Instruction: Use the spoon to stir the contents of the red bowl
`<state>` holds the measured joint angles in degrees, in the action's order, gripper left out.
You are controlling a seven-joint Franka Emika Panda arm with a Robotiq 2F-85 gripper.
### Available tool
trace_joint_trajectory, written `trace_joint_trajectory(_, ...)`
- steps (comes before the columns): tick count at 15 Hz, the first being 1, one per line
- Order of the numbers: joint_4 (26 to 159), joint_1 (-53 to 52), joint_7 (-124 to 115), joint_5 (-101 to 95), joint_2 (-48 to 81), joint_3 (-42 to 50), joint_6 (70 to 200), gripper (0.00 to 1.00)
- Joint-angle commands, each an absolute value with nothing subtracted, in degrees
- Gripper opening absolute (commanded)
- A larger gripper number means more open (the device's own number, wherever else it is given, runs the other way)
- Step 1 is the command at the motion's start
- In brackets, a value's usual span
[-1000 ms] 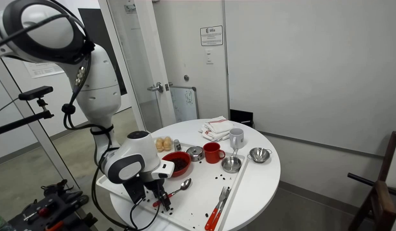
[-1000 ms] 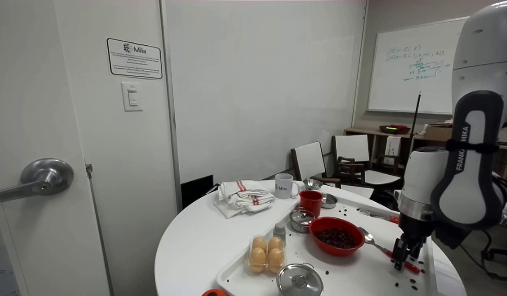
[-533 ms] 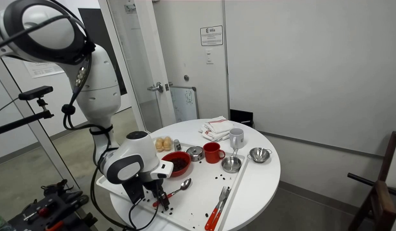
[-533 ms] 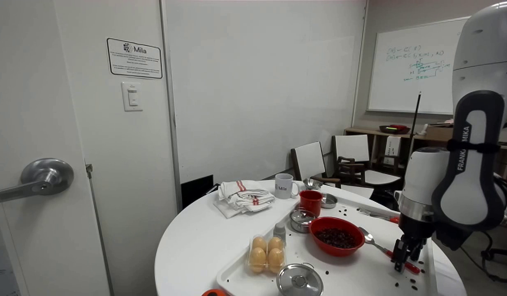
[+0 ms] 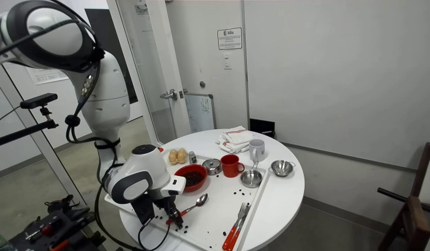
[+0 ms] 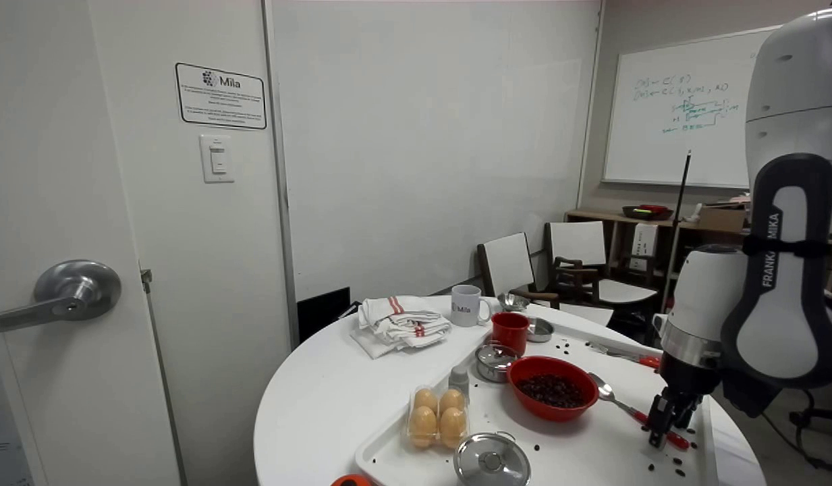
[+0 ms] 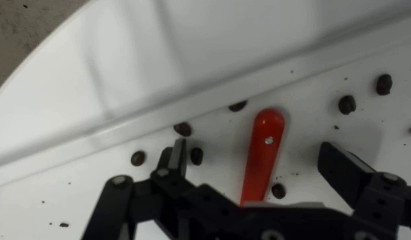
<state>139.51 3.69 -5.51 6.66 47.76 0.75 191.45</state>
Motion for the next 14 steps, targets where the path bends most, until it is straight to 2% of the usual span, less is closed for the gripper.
trace_joint_trajectory(1,139.4,2.9,-5.8,6.6,47.6,0.9,191.2,1.0)
trace_joint_trajectory(14,139.6,4.3,-6.4,6.3,49.1,-1.1,194.4,1.0)
